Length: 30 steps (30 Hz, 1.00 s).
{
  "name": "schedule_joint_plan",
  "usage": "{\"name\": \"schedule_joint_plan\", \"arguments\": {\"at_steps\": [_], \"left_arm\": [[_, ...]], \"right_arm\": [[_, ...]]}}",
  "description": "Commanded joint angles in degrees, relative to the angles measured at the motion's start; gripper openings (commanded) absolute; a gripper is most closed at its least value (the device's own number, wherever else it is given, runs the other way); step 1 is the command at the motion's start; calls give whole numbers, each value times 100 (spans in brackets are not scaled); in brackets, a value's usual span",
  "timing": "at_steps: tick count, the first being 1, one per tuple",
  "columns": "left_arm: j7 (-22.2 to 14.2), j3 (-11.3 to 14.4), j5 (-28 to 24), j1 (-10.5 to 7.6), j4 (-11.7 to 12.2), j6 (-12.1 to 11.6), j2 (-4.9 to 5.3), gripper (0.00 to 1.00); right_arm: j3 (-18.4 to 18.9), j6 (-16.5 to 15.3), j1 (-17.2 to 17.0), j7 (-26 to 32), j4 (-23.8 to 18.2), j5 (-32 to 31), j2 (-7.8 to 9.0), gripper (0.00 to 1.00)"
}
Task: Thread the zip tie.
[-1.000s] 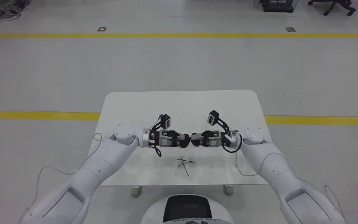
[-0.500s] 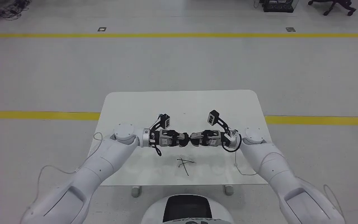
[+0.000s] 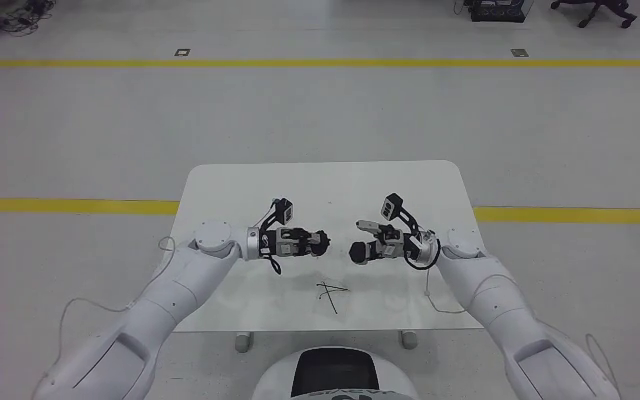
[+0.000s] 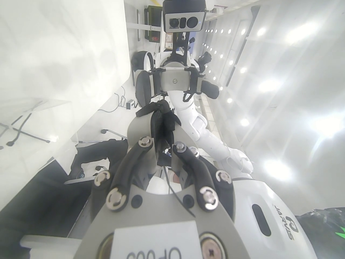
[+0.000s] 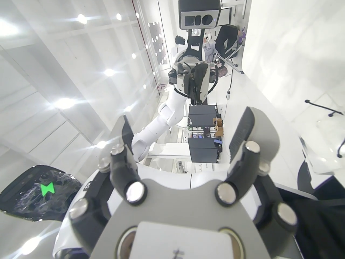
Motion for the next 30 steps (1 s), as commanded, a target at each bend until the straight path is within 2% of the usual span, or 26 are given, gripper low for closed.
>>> {"name": "schedule_joint_plan", "arguments": {"at_steps": [1, 5, 7, 9, 10, 12, 13, 18, 22, 30], "left_arm": [[-2, 1, -3, 0, 1, -1, -1, 0], [90, -6, -46, 54, -47, -23, -4, 0], [-103, -76, -245, 108, -14, -139, 9, 0], [-309, -160, -250, 135, 46, -518, 39, 0], [-410, -196, -290, 153, 68, -584, 51, 0], [-454, -312, -81, 134, 93, -584, 93, 0], [-287, -396, 144, 154, 64, -584, 119, 0], [-125, -862, 646, 478, -465, -584, 217, 0], [-11, -1218, 939, 851, -929, -584, 247, 0], [212, -1644, 1333, 1253, -1365, -584, 172, 0]], "right_arm": [[0, -1, 0, 0, 0, 0, 0, 100], [0, -1, 0, 0, 0, 0, 0, 100], [0, -1, 0, 0, 0, 0, 0, 100], [0, -1, 0, 0, 0, 0, 0, 100], [0, -1, 0, 0, 0, 0, 0, 100], [0, -1, 0, 0, 0, 0, 0, 100], [0, -1, 0, 0, 0, 0, 0, 100], [0, -1, 0, 0, 0, 0, 0, 100], [0, -1, 0, 0, 0, 0, 0, 100], [0, -1, 0, 0, 0, 0, 0, 100]]}}
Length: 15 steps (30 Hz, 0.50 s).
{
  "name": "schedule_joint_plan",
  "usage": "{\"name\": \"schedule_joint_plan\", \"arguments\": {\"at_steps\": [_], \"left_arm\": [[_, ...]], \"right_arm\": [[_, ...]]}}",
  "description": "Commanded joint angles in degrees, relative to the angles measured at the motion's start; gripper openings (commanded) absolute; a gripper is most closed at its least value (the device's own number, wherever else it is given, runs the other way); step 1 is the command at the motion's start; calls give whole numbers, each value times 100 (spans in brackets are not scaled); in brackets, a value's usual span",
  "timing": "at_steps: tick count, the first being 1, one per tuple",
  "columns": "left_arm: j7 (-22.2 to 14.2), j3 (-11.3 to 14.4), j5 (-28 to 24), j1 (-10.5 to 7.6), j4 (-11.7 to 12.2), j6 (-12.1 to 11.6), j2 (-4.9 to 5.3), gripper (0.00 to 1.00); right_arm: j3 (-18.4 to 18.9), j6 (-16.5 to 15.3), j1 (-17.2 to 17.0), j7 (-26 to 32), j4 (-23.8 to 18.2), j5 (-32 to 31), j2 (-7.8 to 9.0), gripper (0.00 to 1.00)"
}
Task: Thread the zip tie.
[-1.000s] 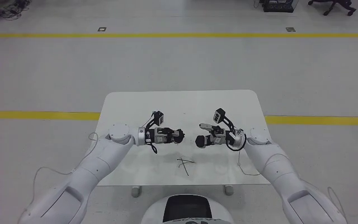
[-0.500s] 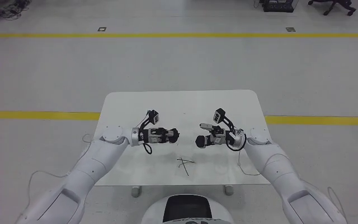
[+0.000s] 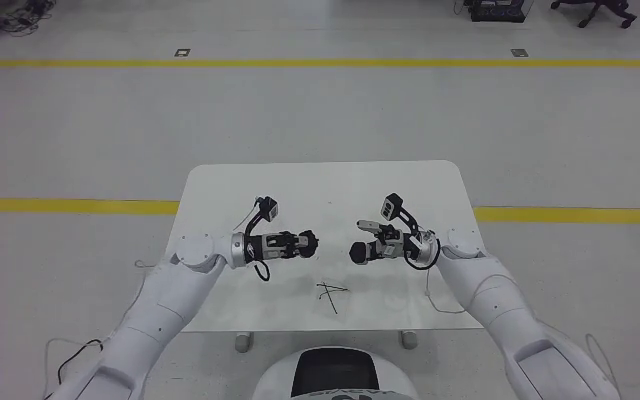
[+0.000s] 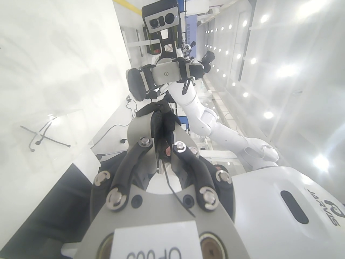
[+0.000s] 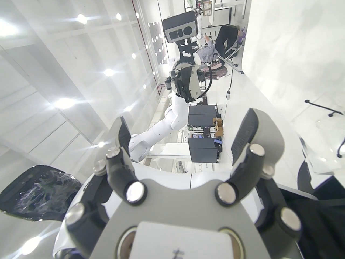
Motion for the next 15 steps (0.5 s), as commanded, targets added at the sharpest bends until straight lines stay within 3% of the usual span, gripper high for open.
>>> {"name": "schedule_joint_plan", "arguments": {"at_steps": [1, 6, 15], "left_arm": [[139, -81, 71, 109, -115, 0, -37, 0], [538, -265, 110, 461, -409, 0, -186, 0], [1027, -588, 520, 935, -770, 0, -453, 0]], "right_arm": [[0, 0, 0, 0, 0, 0, 0, 100], [0, 0, 0, 0, 0, 0, 0, 100], [0, 0, 0, 0, 0, 0, 0, 100]]}}
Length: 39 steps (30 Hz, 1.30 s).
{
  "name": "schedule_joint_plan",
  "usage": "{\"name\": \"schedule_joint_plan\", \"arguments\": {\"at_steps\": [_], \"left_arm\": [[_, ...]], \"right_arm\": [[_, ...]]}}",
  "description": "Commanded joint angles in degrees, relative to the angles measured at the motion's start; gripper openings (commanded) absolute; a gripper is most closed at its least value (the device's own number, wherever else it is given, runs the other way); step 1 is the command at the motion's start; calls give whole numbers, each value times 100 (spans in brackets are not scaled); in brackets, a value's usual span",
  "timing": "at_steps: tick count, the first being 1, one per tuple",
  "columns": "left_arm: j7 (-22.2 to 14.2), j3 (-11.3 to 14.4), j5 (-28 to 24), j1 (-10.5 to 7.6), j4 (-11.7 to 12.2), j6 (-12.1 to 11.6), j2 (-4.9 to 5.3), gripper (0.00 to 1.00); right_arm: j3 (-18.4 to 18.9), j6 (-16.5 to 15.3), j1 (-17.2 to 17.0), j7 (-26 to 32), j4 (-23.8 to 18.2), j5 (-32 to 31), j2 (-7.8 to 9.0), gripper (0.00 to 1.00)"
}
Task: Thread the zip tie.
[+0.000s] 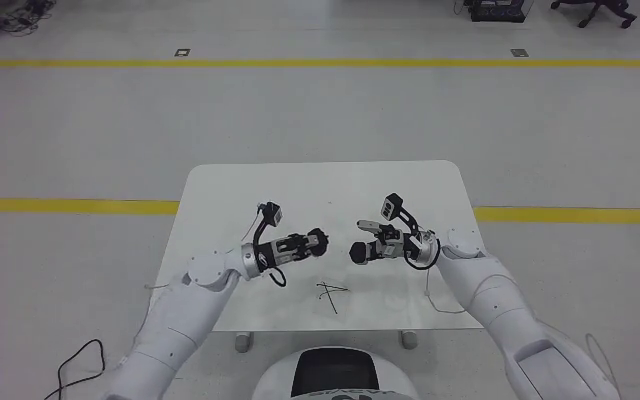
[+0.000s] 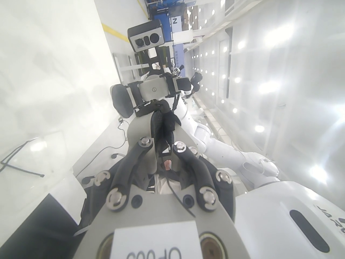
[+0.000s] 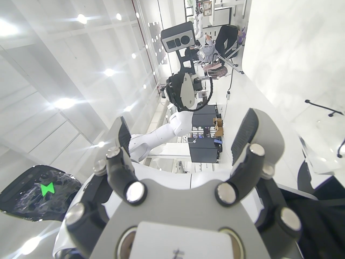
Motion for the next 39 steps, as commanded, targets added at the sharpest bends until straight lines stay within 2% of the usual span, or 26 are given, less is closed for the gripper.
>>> {"name": "schedule_joint_plan", "arguments": {"at_steps": [1, 4, 19, 21, 24, 29, 33, 36, 39], "left_arm": [[44, -58, 104, 80, -37, 0, -47, 0], [147, -131, 220, 191, -63, 0, -136, 0], [147, -131, 220, 191, -63, 0, -136, 0], [280, -156, 220, 193, -58, 34, -130, 0], [236, -316, 236, 212, -11, 0, -70, 0], [-239, -832, 350, 349, -17, 0, 99, 0], [-553, -1147, 467, 485, -20, 0, 196, 0], [-760, -1298, 478, 529, 25, 0, 241, 0], [-887, -1344, 380, 529, 100, 0, 254, 0]], "right_arm": [[0, 0, 0, 0, 0, 0, 0, 100], [0, 0, 0, 0, 0, 0, 0, 100], [0, 0, 0, 0, 0, 0, 0, 100], [0, 0, 0, 0, 0, 0, 0, 100], [0, 0, 0, 0, 0, 0, 0, 100], [0, 0, 0, 0, 0, 0, 0, 100], [0, 0, 0, 0, 0, 0, 0, 100], [0, 0, 0, 0, 0, 0, 0, 100], [0, 0, 0, 0, 0, 0, 0, 100]]}}
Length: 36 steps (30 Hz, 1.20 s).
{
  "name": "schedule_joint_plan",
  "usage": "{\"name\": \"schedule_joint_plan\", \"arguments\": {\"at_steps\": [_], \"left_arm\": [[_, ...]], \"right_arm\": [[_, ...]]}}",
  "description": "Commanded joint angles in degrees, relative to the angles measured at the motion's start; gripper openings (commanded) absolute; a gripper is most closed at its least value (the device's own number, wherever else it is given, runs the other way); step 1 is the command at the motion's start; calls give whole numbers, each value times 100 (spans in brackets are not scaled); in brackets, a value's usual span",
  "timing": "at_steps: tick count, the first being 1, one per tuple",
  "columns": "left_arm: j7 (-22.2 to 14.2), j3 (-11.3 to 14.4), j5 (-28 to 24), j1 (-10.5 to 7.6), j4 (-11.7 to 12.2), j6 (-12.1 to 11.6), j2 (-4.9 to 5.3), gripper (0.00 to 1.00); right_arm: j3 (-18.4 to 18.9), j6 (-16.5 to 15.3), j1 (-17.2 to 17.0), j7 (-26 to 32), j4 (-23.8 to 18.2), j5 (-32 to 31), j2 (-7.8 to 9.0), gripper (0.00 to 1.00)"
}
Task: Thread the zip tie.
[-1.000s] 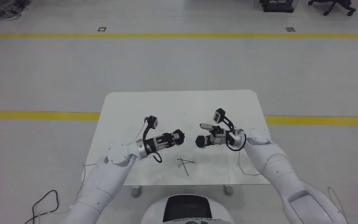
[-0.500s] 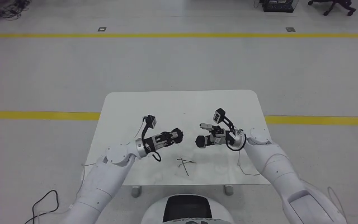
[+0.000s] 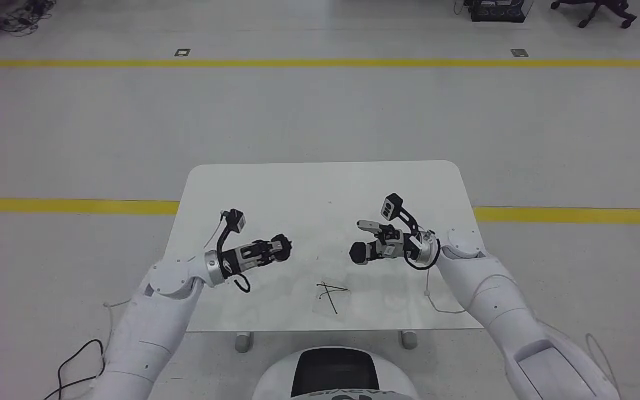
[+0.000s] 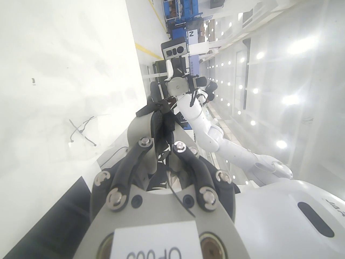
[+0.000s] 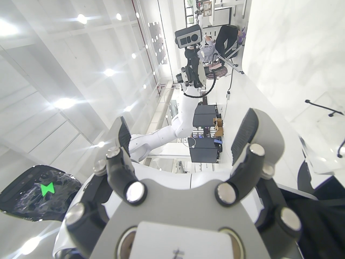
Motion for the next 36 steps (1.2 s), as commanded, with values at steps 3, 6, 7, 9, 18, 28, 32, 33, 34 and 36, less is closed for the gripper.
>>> {"name": "schedule_joint_plan", "arguments": {"at_steps": [3, 6, 7, 9, 18, 28, 32, 33, 34, 36], "left_arm": [[-131, -21, -308, -48, 150, 0, -5, 0], [-144, -42, -470, -83, 227, 0, -13, 0], [-144, -42, -470, -83, 227, 0, -13, 0], [-144, -42, -470, -83, 227, 0, -13, 0], [-144, -42, -470, -83, 227, 0, -13, 0], [-144, -42, -470, -83, 227, 0, -13, 0], [-144, -42, -470, -83, 227, 0, -13, 0], [-144, -42, -470, -83, 227, 0, -13, 0], [-144, -42, -470, -83, 227, 0, -13, 0], [-144, -42, -470, -83, 227, 0, -13, 0]], "right_arm": [[0, 0, 0, 0, 0, 0, 0, 100], [0, 0, 0, 0, 0, 0, 0, 100], [0, 0, 0, 0, 0, 0, 0, 100], [-61, -101, -24, -135, -183, -322, 14, 100], [-223, -127, -313, -1463, -1536, -3172, 263, 100], [-348, 5, -669, -2201, -2502, -4760, 384, 100], [-348, 5, -669, -2201, -2502, -4760, 384, 100], [-352, 13, -672, -2235, -2509, -4804, 385, 100], [-436, -39, -673, -2329, -2627, -5177, 392, 100], [-516, -181, -690, -2346, -2747, -5438, 402, 100]]}}
